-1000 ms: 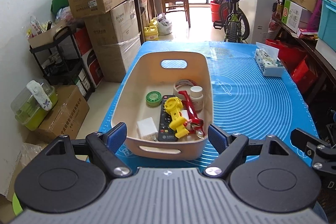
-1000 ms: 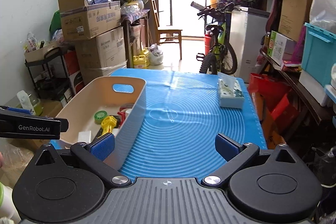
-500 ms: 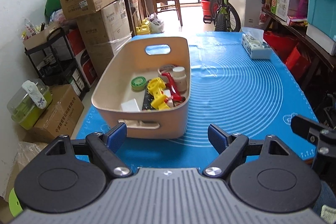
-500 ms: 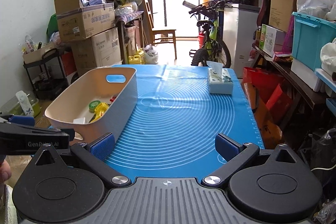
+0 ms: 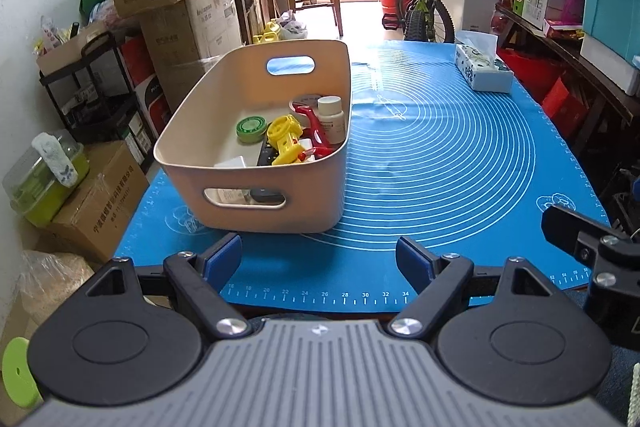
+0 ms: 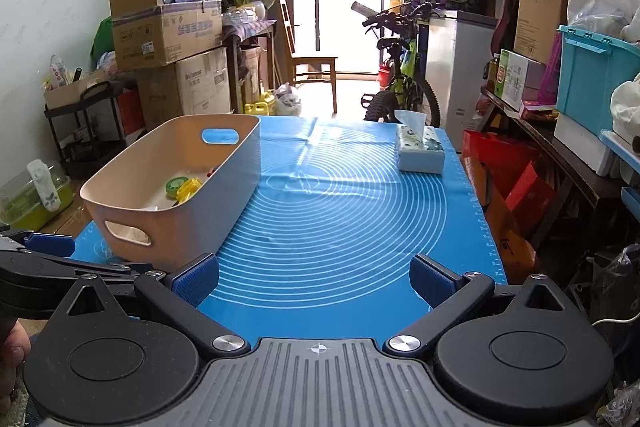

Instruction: Organize rigid objects

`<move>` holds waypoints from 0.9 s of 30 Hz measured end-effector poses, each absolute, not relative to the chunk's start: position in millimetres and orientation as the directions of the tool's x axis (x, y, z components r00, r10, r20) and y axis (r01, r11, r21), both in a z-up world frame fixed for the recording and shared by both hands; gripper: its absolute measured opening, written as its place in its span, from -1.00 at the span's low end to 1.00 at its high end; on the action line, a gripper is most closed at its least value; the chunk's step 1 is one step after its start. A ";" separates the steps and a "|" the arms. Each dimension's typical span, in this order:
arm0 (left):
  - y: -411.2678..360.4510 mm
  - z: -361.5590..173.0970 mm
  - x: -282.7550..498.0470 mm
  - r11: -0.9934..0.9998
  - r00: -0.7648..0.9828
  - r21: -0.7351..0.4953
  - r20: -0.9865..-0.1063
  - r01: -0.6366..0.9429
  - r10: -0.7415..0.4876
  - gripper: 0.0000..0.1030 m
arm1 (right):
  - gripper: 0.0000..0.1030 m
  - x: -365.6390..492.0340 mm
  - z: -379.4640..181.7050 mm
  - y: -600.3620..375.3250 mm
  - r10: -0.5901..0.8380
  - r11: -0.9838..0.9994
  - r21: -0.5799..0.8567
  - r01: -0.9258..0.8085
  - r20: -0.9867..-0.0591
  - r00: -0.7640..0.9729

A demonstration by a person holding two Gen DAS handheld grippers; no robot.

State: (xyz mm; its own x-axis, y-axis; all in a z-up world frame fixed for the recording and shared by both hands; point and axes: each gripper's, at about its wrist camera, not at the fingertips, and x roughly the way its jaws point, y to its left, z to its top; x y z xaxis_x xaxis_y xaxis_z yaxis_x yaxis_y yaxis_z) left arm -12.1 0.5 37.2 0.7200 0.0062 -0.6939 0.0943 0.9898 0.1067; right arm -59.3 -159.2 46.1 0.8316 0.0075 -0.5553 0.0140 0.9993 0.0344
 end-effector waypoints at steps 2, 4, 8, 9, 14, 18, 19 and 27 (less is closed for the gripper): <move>2.1 34.6 -11.2 0.992 0.712 0.095 -0.702 0.086 0.005 0.63 | 0.95 -59.4 44.9 -161.2 0.007 0.999 0.045 0.021 -0.557 0.831; 3.9 34.1 -10.4 0.993 0.709 0.081 -0.705 0.080 0.001 0.63 | 0.95 -58.6 43.7 -163.8 0.009 0.998 0.062 0.031 -0.560 0.828; 3.7 33.1 -9.6 0.993 0.706 0.079 -0.708 0.083 -0.003 0.63 | 0.95 -57.5 42.1 -165.6 0.003 0.997 0.070 0.045 -0.566 0.824; 3.5 33.4 -9.8 0.993 0.705 0.074 -0.709 0.089 -0.010 0.63 | 0.95 -58.3 41.2 -165.4 0.001 0.997 0.069 0.046 -0.567 0.824; 2.9 32.2 -10.4 0.993 0.703 0.069 -0.711 0.095 -0.018 0.63 | 0.95 -57.7 41.4 -162.7 -0.006 0.997 0.059 0.048 -0.561 0.828; 3.0 32.2 -10.2 0.993 0.702 0.068 -0.712 0.094 -0.018 0.63 | 0.95 -58.1 40.9 -161.4 -0.009 0.997 0.059 0.050 -0.560 0.828; 2.9 32.0 -10.2 0.993 0.701 0.067 -0.713 0.095 -0.019 0.63 | 0.95 -58.6 41.0 -161.3 -0.009 0.997 0.057 0.049 -0.560 0.828; 3.5 31.7 -9.0 0.993 0.699 0.067 -0.715 0.098 -0.021 0.63 | 0.95 -59.0 40.7 -160.6 -0.010 0.997 0.055 0.049 -0.559 0.829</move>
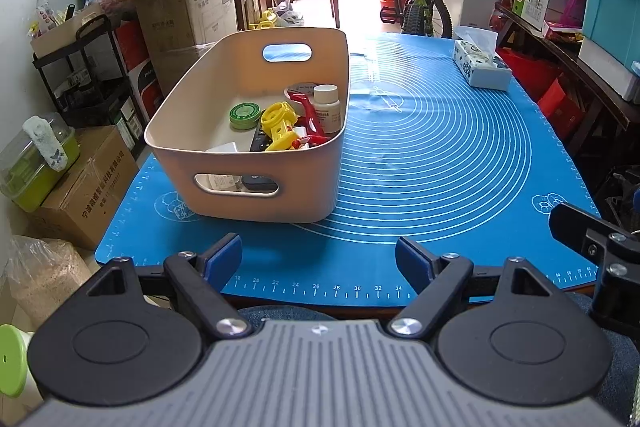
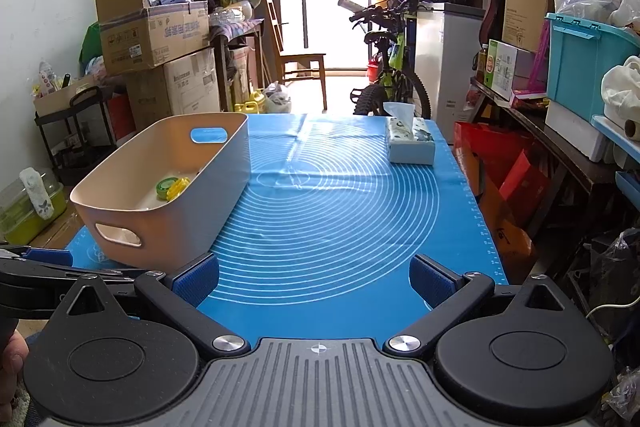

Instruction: Organize rigid objects

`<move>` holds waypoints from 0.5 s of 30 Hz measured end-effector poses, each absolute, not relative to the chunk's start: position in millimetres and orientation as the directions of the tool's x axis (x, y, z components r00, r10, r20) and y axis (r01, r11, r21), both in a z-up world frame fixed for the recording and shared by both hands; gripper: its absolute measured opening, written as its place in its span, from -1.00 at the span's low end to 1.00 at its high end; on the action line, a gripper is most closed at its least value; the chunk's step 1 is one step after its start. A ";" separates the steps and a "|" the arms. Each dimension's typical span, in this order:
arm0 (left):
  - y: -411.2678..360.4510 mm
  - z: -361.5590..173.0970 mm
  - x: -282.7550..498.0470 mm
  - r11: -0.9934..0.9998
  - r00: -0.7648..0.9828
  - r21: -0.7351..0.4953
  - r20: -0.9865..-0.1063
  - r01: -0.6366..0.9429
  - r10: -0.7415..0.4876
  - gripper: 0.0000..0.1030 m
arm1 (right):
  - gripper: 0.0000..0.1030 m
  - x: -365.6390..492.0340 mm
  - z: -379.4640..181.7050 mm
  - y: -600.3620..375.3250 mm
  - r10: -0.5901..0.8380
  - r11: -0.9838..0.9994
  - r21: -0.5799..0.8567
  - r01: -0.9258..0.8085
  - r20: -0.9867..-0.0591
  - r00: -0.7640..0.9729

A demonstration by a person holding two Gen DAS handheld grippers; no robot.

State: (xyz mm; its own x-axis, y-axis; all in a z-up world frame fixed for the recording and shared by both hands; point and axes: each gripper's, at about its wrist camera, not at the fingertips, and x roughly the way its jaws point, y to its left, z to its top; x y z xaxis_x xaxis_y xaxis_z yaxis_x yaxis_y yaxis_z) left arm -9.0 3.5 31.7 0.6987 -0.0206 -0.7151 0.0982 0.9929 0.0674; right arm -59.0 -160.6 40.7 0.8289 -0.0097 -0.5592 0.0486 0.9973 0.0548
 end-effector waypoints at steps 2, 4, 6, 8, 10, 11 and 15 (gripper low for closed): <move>2.9 31.1 -9.3 0.993 0.699 0.068 -0.715 0.099 -0.021 0.63 | 0.95 -58.9 40.5 -160.3 -0.011 0.997 0.054 0.050 -0.559 0.829; 2.7 31.0 -9.3 0.993 0.699 0.068 -0.715 0.099 -0.021 0.63 | 0.95 -59.3 40.7 -161.0 -0.010 0.997 0.055 0.049 -0.559 0.829; 2.6 31.1 -9.5 0.993 0.699 0.068 -0.715 0.099 -0.020 0.63 | 0.95 -59.2 40.7 -161.2 -0.010 0.997 0.055 0.049 -0.559 0.829; 2.7 31.1 -9.3 0.993 0.699 0.068 -0.715 0.098 -0.020 0.63 | 0.95 -59.2 40.6 -161.2 -0.009 0.997 0.055 0.048 -0.559 0.829; 2.6 31.0 -9.3 0.993 0.699 0.068 -0.715 0.099 -0.021 0.63 | 0.95 -59.1 40.6 -161.1 -0.009 0.997 0.055 0.048 -0.559 0.829; 2.1 30.9 -8.7 0.993 0.698 0.069 -0.716 0.100 -0.020 0.63 | 0.95 -59.1 40.5 -161.1 -0.009 0.997 0.055 0.048 -0.559 0.829; 1.1 30.8 -8.5 0.992 0.697 0.069 -0.716 0.102 -0.022 0.63 | 0.95 -59.4 40.3 -161.2 -0.010 0.997 0.058 0.051 -0.560 0.828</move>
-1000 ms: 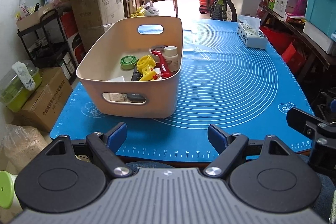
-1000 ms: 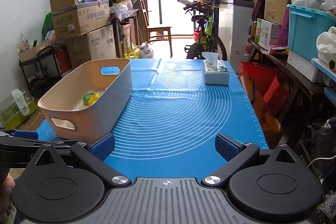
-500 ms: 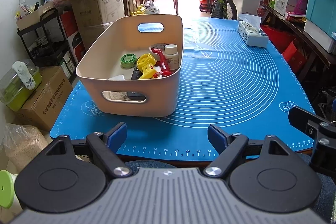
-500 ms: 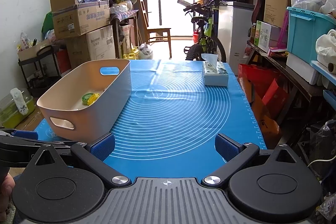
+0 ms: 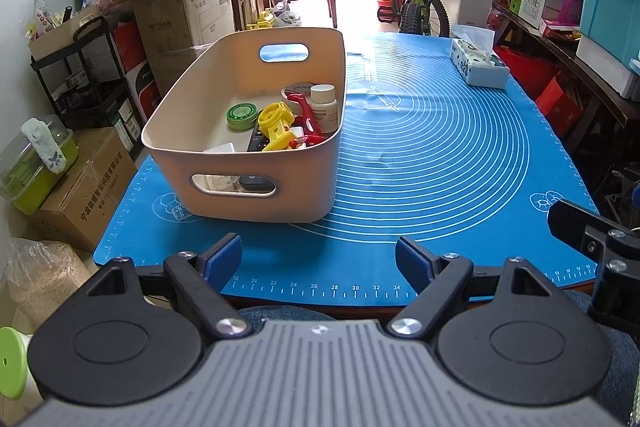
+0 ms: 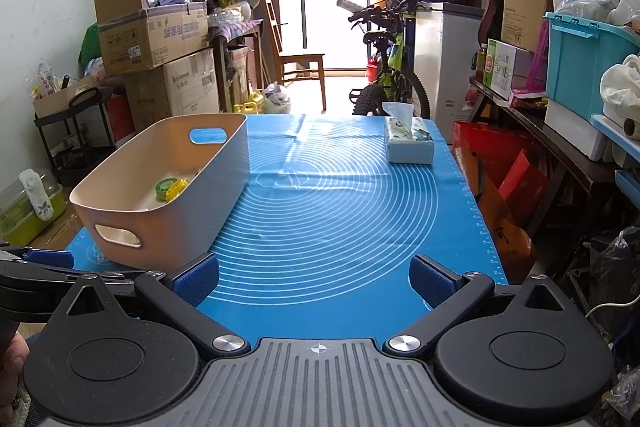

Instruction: Organize rigid objects

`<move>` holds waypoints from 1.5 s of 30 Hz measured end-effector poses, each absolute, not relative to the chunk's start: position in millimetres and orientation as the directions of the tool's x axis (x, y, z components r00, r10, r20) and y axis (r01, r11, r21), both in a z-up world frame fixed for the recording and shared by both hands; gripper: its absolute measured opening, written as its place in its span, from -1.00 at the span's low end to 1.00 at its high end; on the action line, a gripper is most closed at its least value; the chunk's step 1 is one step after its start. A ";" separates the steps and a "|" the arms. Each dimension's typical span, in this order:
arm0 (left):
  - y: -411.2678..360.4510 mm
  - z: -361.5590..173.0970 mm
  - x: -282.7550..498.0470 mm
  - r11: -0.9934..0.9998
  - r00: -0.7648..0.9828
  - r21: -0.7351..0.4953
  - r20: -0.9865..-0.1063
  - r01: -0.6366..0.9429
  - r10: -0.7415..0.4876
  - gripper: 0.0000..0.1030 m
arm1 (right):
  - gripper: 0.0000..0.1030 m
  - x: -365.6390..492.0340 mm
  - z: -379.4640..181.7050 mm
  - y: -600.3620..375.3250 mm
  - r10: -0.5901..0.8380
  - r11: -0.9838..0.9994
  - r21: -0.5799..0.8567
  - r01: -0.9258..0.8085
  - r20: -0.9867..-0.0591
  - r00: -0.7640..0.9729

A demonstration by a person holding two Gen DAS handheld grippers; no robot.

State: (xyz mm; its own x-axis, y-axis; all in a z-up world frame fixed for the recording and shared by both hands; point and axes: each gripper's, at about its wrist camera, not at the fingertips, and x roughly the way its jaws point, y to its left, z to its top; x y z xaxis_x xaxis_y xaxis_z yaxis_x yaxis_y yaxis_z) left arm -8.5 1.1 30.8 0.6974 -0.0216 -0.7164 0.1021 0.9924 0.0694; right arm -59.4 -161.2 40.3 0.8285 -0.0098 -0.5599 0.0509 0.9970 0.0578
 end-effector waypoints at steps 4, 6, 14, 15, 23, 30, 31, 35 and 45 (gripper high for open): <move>1.0 30.8 -8.4 0.992 0.697 0.070 -0.717 0.101 -0.021 0.63 | 0.95 -59.8 40.2 -161.0 -0.011 0.997 0.057 0.052 -0.560 0.829; 1.0 30.8 -8.6 0.992 0.697 0.069 -0.716 0.102 -0.022 0.62 | 0.95 -59.8 40.2 -161.0 -0.011 0.997 0.058 0.052 -0.560 0.829; -0.9 30.8 -9.1 0.992 0.700 0.073 -0.714 0.106 -0.022 0.62 | 0.95 -60.4 38.9 -161.7 -0.010 0.996 0.064 0.056 -0.560 0.829; -0.9 30.7 -9.1 0.992 0.700 0.073 -0.714 0.105 -0.022 0.62 | 0.95 -60.5 39.1 -161.8 -0.010 0.996 0.063 0.055 -0.560 0.829; -1.2 31.2 -9.1 0.991 0.701 0.076 -0.713 0.108 -0.021 0.62 | 0.95 -60.9 39.0 -161.8 -0.011 0.996 0.063 0.056 -0.559 0.829; -0.9 31.4 -9.3 0.991 0.702 0.077 -0.712 0.108 -0.021 0.62 | 0.95 -60.9 39.2 -162.1 -0.011 0.997 0.062 0.055 -0.560 0.829; -1.0 31.5 -9.2 0.991 0.702 0.077 -0.712 0.108 -0.021 0.62 | 0.95 -60.9 39.2 -162.2 -0.011 0.997 0.061 0.055 -0.560 0.828; -1.0 31.3 -9.4 0.991 0.702 0.077 -0.711 0.108 -0.021 0.62 | 0.95 -61.1 39.5 -162.1 -0.011 0.997 0.060 0.054 -0.560 0.829; -0.1 34.0 -9.2 0.991 0.705 0.079 -0.709 0.109 -0.021 0.62 | 0.95 -61.1 39.5 -161.6 -0.012 0.997 0.059 0.054 -0.560 0.828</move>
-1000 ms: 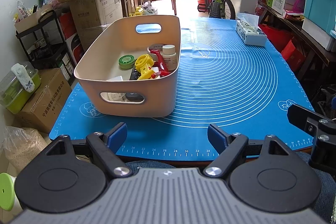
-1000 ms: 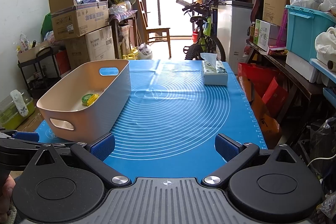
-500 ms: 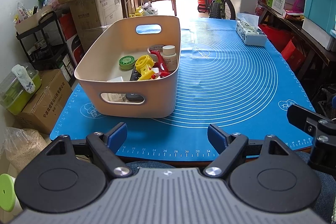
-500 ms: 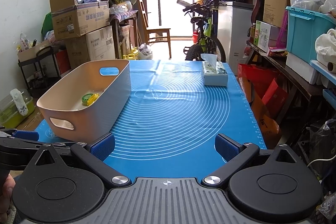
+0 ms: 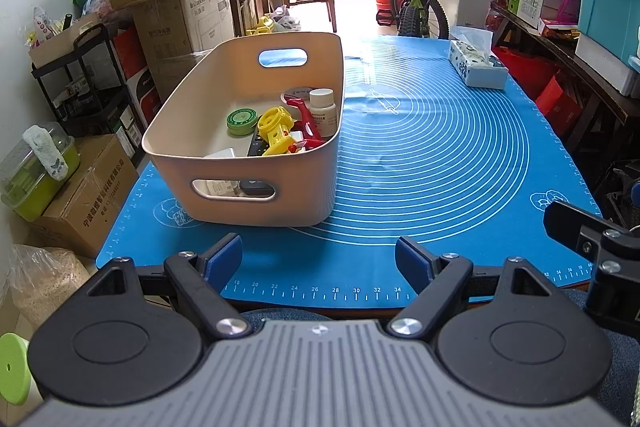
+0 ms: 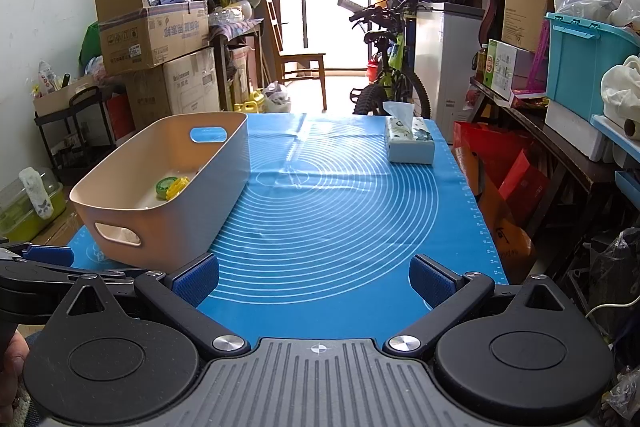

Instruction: Organize rigid objects

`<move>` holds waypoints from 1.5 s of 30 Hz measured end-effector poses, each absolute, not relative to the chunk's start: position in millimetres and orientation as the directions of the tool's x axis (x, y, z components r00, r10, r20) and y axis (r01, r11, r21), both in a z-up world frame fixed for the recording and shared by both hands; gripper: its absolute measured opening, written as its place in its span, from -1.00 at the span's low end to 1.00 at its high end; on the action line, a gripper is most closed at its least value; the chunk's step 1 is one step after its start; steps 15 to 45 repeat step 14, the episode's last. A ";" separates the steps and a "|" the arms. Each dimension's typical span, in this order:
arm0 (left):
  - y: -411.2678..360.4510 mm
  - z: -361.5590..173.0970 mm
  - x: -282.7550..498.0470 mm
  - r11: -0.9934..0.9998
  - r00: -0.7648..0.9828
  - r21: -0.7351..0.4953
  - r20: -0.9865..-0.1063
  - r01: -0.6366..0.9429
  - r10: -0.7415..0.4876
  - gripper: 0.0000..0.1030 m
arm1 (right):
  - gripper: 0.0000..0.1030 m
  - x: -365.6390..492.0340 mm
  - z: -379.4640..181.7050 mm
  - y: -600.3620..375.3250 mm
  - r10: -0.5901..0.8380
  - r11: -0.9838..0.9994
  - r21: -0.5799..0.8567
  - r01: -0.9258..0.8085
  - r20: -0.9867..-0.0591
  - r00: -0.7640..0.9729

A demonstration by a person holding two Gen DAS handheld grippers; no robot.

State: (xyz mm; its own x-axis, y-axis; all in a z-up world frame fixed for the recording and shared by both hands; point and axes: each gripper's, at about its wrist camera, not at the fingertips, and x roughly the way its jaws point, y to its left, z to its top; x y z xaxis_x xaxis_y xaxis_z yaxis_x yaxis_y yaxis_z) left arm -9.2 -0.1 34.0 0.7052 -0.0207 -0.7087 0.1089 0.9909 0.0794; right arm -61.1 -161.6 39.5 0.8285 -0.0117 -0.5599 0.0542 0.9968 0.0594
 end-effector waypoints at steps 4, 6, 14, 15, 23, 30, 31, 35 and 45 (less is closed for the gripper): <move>-0.3 33.5 -9.6 0.991 0.706 0.080 -0.707 0.110 -0.021 0.62 | 0.95 -61.1 39.4 -161.5 -0.012 0.997 0.059 0.054 -0.560 0.828; 0.2 34.2 -9.5 0.991 0.708 0.080 -0.706 0.111 -0.023 0.62 | 0.95 -61.2 39.5 -161.4 -0.012 0.997 0.059 0.054 -0.560 0.829; 0.5 34.2 -10.2 0.990 0.711 0.078 -0.703 0.113 -0.026 0.62 | 0.95 -61.1 39.5 -161.7 -0.012 0.997 0.059 0.054 -0.560 0.829; 0.5 34.2 -10.2 0.990 0.711 0.078 -0.703 0.113 -0.026 0.62 | 0.95 -61.1 39.5 -161.7 -0.012 0.997 0.059 0.054 -0.560 0.829; 0.5 34.2 -10.2 0.990 0.711 0.078 -0.703 0.113 -0.026 0.62 | 0.95 -61.1 39.5 -161.7 -0.012 0.997 0.059 0.054 -0.560 0.829; 0.5 34.2 -10.2 0.990 0.711 0.078 -0.703 0.113 -0.026 0.62 | 0.95 -61.1 39.5 -161.7 -0.012 0.997 0.059 0.054 -0.560 0.829; 0.5 34.2 -10.2 0.990 0.711 0.078 -0.703 0.113 -0.026 0.62 | 0.95 -61.1 39.5 -161.7 -0.012 0.997 0.059 0.054 -0.560 0.829; 0.5 34.2 -10.2 0.990 0.711 0.078 -0.703 0.113 -0.026 0.62 | 0.95 -61.1 39.5 -161.7 -0.012 0.997 0.059 0.054 -0.560 0.829; 0.5 34.2 -10.2 0.990 0.711 0.078 -0.703 0.113 -0.026 0.62 | 0.95 -61.1 39.5 -161.7 -0.012 0.997 0.059 0.054 -0.560 0.829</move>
